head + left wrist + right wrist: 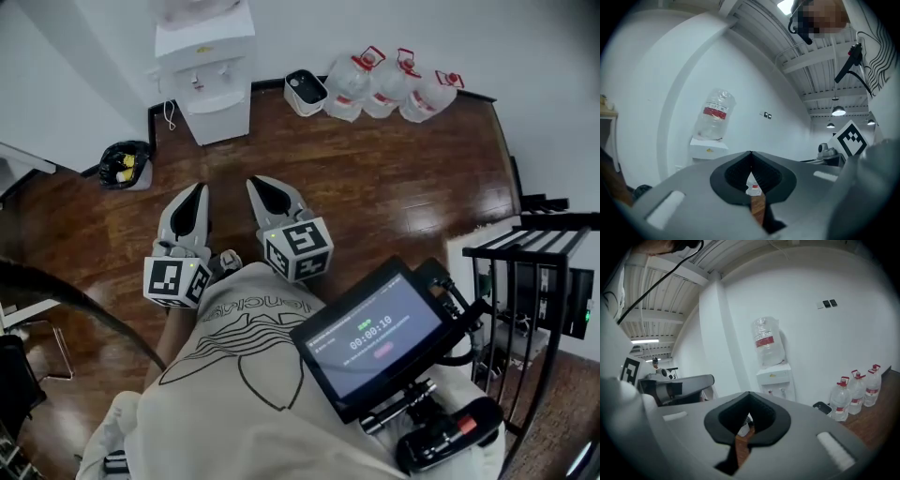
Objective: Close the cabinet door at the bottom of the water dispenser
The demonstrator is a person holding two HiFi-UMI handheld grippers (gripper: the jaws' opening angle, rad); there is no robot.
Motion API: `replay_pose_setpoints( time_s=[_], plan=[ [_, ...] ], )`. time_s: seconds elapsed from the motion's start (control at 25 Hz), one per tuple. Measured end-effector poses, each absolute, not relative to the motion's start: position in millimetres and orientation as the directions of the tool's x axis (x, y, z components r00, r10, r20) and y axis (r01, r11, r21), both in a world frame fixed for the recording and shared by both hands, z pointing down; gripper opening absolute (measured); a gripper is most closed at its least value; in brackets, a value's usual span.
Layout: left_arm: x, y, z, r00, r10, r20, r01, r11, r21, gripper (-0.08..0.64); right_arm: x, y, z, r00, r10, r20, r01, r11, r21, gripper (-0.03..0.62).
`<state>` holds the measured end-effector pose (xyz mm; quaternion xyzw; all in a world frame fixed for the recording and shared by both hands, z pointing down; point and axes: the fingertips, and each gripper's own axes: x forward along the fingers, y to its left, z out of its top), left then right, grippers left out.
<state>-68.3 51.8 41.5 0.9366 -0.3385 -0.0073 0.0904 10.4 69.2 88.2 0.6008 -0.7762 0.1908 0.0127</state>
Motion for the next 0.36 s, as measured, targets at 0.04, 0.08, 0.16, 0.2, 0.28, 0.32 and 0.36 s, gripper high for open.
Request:
replay_pose_setpoints(
  time_s=[0.04,0.08,0.16,0.2,0.28,0.32,0.36],
  plan=[
    [-69,52,42,0.771,-0.635,0.047,-0.632,-0.756,0.171,0.005,8,68,88,-0.288,-0.926,0.245,-0.936,0.218,-0.277,0.0],
    [-69,52,42,0.773,-0.633,0.045,-0.63,-0.758,0.166,0.005,5,68,87,-0.298,-0.924,0.24,-0.935,0.232,-0.27,0.0],
    [-69,53,42,0.776,-0.629,0.042,-0.627,-0.763,0.159,0.005,0,67,88,-0.318,-0.918,0.237,-0.932,0.257,-0.254,0.0],
    [-69,55,43,0.777,-0.628,0.043,-0.625,-0.764,0.161,0.005,-2,68,89,-0.325,-0.915,0.239,-0.931,0.266,-0.249,0.0],
    [-70,60,44,0.781,-0.623,0.054,-0.622,-0.765,0.17,0.005,-4,71,91,-0.329,-0.911,0.25,-0.932,0.269,-0.245,0.0],
    [-70,64,44,0.784,-0.618,0.062,-0.618,-0.767,0.173,0.005,-4,74,92,-0.327,-0.909,0.256,-0.932,0.266,-0.245,0.0],
    [-70,68,45,0.787,-0.613,0.07,-0.615,-0.769,0.176,0.005,-4,77,93,-0.325,-0.908,0.263,-0.933,0.263,-0.245,0.0]
  ],
)
